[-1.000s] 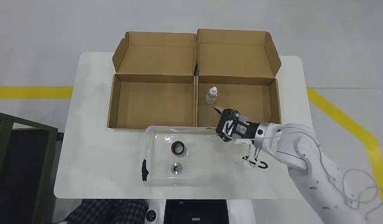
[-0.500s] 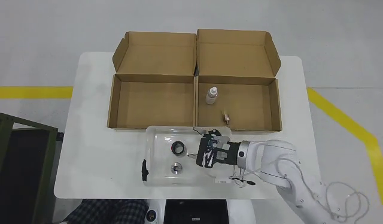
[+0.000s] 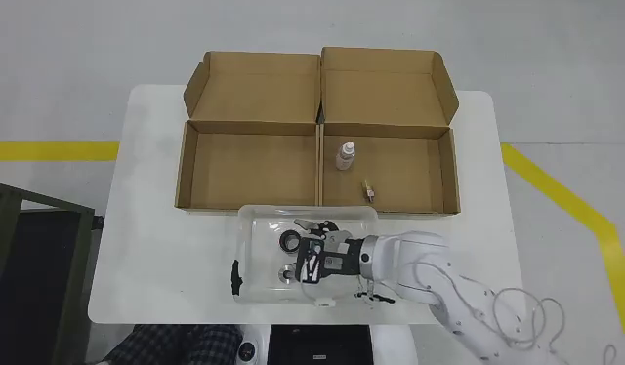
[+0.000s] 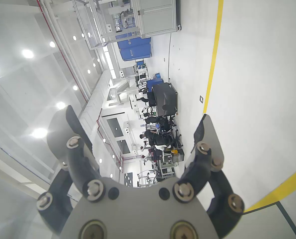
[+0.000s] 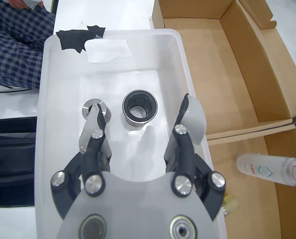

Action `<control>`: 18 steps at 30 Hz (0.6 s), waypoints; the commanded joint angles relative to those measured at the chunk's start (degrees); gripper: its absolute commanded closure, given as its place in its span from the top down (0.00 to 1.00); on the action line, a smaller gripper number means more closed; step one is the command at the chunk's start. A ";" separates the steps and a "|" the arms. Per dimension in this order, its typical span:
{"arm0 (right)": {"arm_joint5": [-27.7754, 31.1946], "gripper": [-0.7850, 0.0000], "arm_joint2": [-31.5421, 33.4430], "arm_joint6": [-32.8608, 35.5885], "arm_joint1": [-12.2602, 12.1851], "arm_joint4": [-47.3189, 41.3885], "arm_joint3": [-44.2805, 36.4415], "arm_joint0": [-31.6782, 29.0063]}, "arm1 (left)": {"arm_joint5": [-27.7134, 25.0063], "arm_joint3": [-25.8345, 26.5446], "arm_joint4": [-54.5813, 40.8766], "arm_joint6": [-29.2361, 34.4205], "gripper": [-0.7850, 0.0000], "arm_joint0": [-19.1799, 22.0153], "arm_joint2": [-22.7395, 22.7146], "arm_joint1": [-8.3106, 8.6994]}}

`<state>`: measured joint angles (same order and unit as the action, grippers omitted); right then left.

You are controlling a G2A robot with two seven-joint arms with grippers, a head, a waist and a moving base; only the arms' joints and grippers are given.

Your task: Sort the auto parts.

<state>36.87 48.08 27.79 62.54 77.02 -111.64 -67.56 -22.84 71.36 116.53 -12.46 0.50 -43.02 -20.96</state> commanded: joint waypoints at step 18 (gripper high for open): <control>-2.71 0.70 -5.75 -2.97 2.77 1.08 9.03 5.25 | 0.00 0.00 0.00 0.00 1.00 0.00 0.00 0.00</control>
<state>34.22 42.49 24.97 65.22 77.99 -102.96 -62.39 -22.84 71.36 116.53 -12.46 0.50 -43.02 -20.96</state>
